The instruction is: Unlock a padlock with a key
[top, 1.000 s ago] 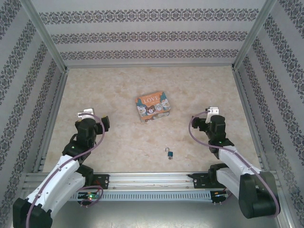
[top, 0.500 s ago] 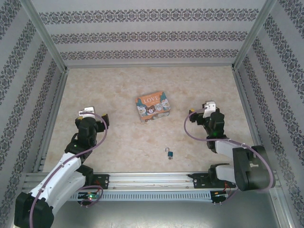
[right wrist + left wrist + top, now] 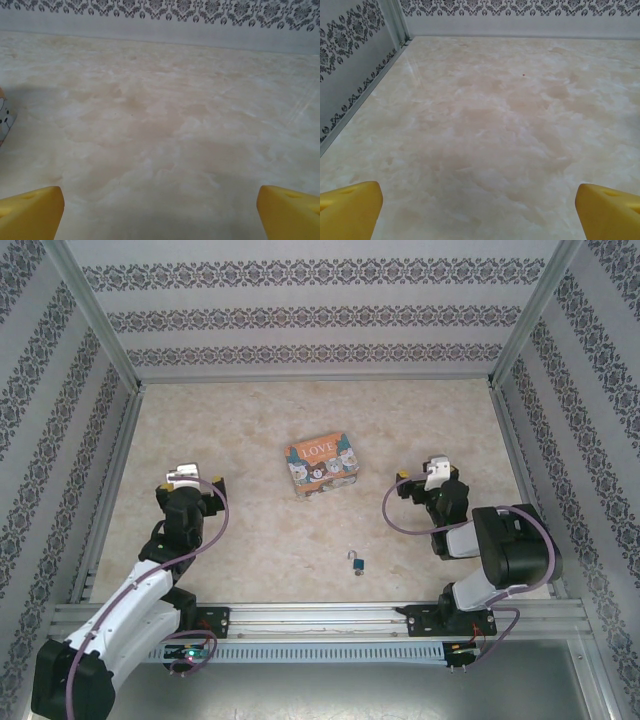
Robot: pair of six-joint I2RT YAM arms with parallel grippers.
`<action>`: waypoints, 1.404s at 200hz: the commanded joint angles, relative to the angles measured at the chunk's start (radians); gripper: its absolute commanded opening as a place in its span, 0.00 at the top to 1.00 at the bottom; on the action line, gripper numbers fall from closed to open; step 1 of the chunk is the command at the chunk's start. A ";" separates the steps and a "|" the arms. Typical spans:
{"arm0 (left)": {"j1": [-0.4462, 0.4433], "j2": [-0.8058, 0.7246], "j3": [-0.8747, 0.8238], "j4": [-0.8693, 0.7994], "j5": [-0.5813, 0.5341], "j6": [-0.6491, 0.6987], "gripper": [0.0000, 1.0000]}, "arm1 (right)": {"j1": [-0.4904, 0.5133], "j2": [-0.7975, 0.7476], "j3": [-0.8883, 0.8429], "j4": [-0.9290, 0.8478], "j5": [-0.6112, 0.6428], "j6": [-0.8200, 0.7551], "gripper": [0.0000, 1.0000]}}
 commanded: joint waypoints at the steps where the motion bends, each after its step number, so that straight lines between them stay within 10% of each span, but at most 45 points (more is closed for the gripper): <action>1: 0.022 0.012 -0.020 0.068 -0.028 0.026 0.01 | -0.019 -0.005 0.031 0.035 -0.027 0.016 0.02; 40: 0.047 0.080 -0.056 0.200 -0.031 0.034 0.01 | -0.078 -0.009 0.166 -0.195 -0.045 0.086 0.01; 209: 0.291 0.895 -0.168 1.344 0.317 0.054 0.01 | -0.076 -0.010 0.163 -0.193 -0.040 0.085 0.01; 281: 0.316 0.840 -0.006 0.983 0.448 0.076 0.01 | -0.073 -0.010 0.169 -0.203 -0.031 0.082 0.02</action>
